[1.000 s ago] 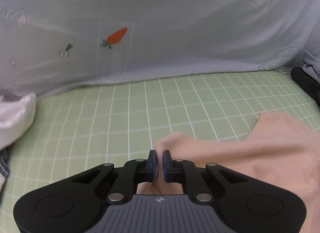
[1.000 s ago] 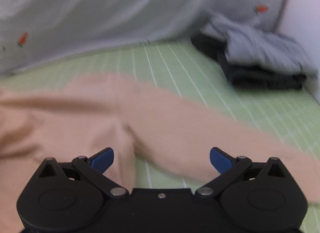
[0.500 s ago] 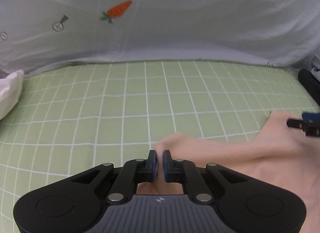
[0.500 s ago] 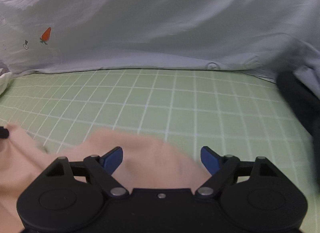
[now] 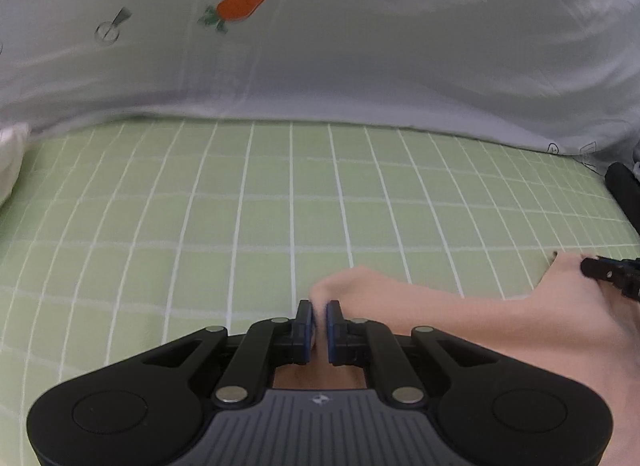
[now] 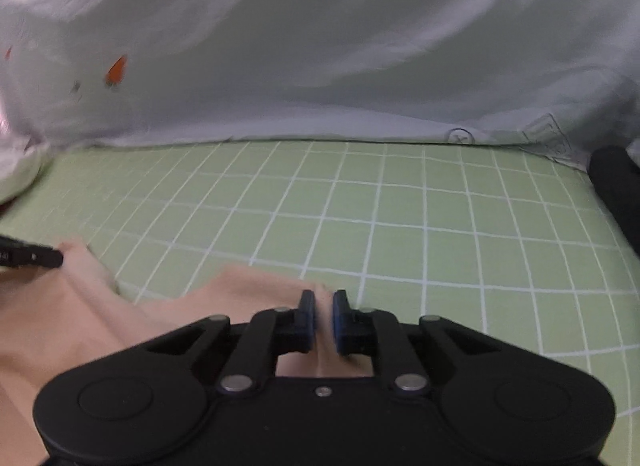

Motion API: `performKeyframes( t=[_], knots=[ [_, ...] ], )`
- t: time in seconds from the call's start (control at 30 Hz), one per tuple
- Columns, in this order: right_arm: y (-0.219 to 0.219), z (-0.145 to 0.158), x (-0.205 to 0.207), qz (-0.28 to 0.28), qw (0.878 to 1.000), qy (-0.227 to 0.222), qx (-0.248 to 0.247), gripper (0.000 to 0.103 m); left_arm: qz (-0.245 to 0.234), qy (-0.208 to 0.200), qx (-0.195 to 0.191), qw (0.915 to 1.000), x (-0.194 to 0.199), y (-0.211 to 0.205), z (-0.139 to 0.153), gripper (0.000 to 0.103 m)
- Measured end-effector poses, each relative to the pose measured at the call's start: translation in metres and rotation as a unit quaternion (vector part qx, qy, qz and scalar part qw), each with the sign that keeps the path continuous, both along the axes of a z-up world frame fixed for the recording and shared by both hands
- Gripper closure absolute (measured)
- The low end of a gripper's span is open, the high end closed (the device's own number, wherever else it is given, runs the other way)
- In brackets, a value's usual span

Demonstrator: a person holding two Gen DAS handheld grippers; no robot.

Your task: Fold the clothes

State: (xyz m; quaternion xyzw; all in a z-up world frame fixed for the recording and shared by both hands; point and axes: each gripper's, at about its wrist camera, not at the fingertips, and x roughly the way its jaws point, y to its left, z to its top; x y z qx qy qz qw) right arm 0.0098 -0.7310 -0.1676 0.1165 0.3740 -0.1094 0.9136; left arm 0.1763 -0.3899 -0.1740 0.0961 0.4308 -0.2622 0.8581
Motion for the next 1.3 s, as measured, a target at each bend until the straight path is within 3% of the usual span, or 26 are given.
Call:
performKeyframes(
  t=[0.17,0.47,0.53,0.6,0.63,0.67,0.7,0.73,0.8,0.83,1.0,1.3],
  knots=[
    [-0.027,-0.010,0.002,-0.071,0.997,-0.021,0.015,0.095,-0.044,-0.046,0.013,0.9979,0.032,-0.027,0.010,0.095],
    [-0.018,-0.016,0.007,-0.092,0.995,-0.026,-0.027,0.093,-0.042,-0.043,0.019,0.9980,0.054,-0.043,-0.008,0.094],
    [-0.014,-0.013,0.010,-0.080,0.995,-0.010,-0.050,0.092,-0.042,-0.042,0.020,0.9980,0.059,-0.047,-0.012,0.081],
    [-0.011,-0.009,0.016,-0.067,0.995,0.011,-0.077,0.075,-0.017,-0.015,0.007,0.9997,0.062,-0.041,-0.010,0.067],
    [-0.013,-0.007,0.018,-0.069,0.994,0.022,-0.085,0.053,0.000,-0.004,-0.003,1.0000,0.063,-0.036,-0.007,0.062],
    [-0.015,-0.003,0.019,-0.072,0.993,0.024,-0.087,0.040,0.014,-0.002,-0.013,0.9998,0.061,-0.029,-0.001,0.061],
    [-0.016,0.004,0.015,-0.076,0.993,0.014,-0.086,0.035,0.028,-0.006,-0.024,0.9993,0.057,-0.021,0.007,0.059],
    [-0.016,0.010,0.011,-0.080,0.993,0.004,-0.085,0.031,0.041,-0.014,-0.031,0.9986,0.049,-0.012,0.016,0.050],
    [-0.009,0.028,-0.002,-0.091,0.992,-0.017,-0.088,0.006,0.067,-0.033,-0.044,0.9963,0.027,0.008,0.033,0.034],
    [-0.002,0.035,-0.012,-0.096,0.991,-0.024,-0.091,0.004,0.079,-0.043,-0.050,0.9947,0.016,0.018,0.042,0.029],
    [0.062,0.053,-0.074,-0.098,0.991,-0.030,-0.088,0.001,0.109,-0.043,-0.052,0.9917,-0.056,0.069,0.064,0.020],
    [0.154,0.030,-0.183,-0.083,0.995,0.046,-0.031,0.006,0.125,0.055,0.003,0.9906,-0.174,0.126,0.032,0.020]
  ],
)
